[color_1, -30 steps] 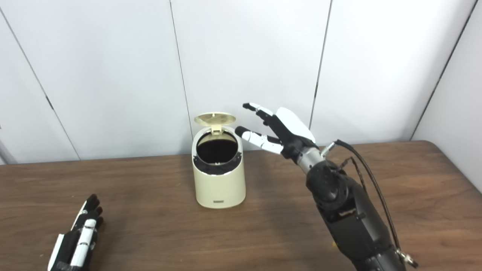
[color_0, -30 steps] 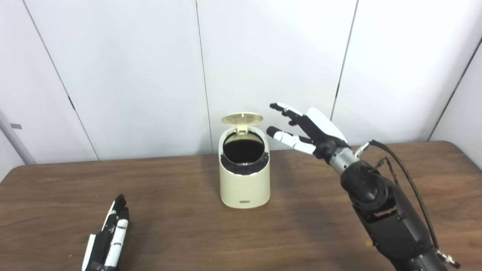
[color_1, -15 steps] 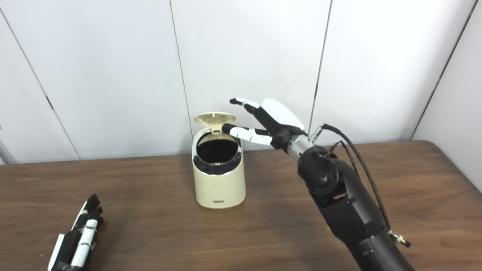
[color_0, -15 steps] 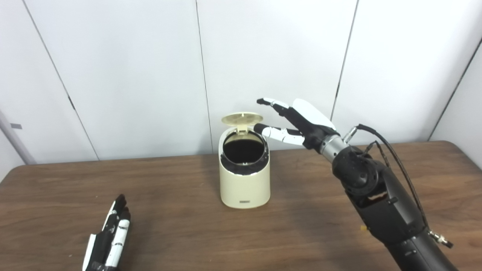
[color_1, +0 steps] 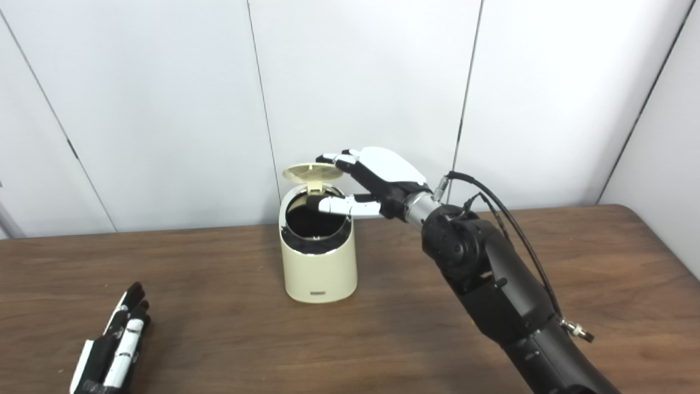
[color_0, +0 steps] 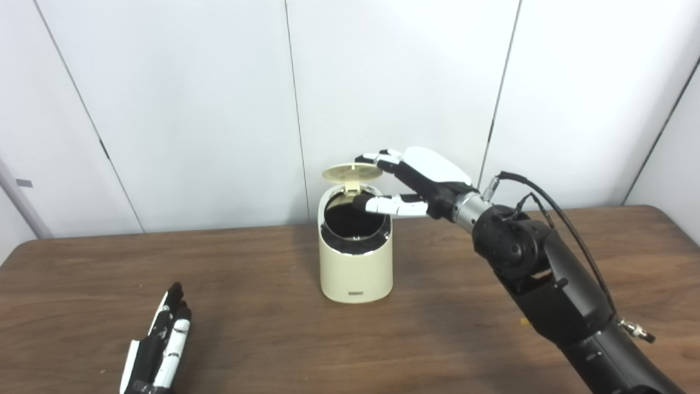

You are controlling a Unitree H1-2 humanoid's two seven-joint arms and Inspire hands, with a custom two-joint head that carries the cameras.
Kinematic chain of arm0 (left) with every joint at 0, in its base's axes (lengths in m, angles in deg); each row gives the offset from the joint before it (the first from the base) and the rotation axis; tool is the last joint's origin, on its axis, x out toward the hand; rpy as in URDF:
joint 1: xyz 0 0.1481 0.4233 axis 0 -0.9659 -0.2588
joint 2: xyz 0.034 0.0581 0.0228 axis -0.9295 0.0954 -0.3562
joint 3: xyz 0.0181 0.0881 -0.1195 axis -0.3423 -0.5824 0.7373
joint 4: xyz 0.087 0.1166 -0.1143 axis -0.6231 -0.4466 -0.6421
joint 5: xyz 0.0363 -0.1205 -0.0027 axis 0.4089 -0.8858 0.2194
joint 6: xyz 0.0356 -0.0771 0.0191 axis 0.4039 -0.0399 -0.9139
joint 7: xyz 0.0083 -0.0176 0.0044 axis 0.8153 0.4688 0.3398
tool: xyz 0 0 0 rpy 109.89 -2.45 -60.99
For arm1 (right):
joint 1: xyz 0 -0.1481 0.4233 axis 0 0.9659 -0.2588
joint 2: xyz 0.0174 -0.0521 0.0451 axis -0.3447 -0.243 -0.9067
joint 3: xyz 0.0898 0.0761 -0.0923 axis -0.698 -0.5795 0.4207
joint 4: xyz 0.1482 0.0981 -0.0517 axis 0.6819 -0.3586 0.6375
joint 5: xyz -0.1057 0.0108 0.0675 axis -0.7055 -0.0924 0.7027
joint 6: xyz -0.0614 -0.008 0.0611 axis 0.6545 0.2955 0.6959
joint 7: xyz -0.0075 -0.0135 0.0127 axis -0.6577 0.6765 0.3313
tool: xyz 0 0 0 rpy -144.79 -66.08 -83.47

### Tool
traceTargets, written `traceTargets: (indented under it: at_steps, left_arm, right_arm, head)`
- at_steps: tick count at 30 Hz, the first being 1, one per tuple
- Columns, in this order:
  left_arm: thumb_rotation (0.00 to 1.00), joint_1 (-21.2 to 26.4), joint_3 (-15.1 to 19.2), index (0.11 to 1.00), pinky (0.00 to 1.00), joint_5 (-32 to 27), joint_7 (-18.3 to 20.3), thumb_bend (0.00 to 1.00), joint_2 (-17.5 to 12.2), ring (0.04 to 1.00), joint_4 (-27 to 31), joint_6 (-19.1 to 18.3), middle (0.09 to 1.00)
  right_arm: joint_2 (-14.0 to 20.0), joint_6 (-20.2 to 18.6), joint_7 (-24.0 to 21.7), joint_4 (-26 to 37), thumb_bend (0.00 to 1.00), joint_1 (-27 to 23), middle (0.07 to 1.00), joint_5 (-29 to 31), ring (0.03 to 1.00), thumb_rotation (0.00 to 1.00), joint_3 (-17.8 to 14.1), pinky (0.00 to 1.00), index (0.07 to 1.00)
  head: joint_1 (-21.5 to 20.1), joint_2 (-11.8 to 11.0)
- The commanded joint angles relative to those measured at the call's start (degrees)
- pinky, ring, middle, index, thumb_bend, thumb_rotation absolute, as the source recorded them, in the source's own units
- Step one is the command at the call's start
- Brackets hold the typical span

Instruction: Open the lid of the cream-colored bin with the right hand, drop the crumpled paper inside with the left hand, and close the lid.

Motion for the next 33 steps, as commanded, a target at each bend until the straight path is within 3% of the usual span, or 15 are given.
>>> traceTargets:
  at_steps: [1, 14, 33]
  left_arm:
    - [0.69, -1.1, -0.6, 0.993, 1.0, 0.0, -0.3, 0.4, 1.3, 1.0, -2.4, 1.2, 1.0]
    - [0.69, -1.0, -0.7, 0.993, 1.0, 0.2, -0.3, 0.43, 1.6, 1.0, -2.5, 1.3, 1.0]
    - [0.7, -1.2, -0.6, 0.978, 1.0, 0.2, -0.5, 0.46, 1.9, 1.0, -1.9, 1.4, 0.996]
  right_arm:
    - [1.1, 1.6, -0.5, 2.8, 0.61, -3.6, 0.915, -1.3, 0.982, 0.96, 0.2, 0.86, 0.89]
    - [1.6, 3.3, -3.3, 5.8, 0.59, -2.5, 0.889, -4.1, 0.991, 0.92, 1.3, 0.89, 0.882]
    - [2.4, 2.3, -6.1, 8.0, 0.59, 1.2, 0.918, -5.0, 1.0, 0.92, 0.6, 0.94, 0.881]
  head:
    - [0.0, 0.2]
    - [0.4, 0.7]
    - [0.9, 1.9]
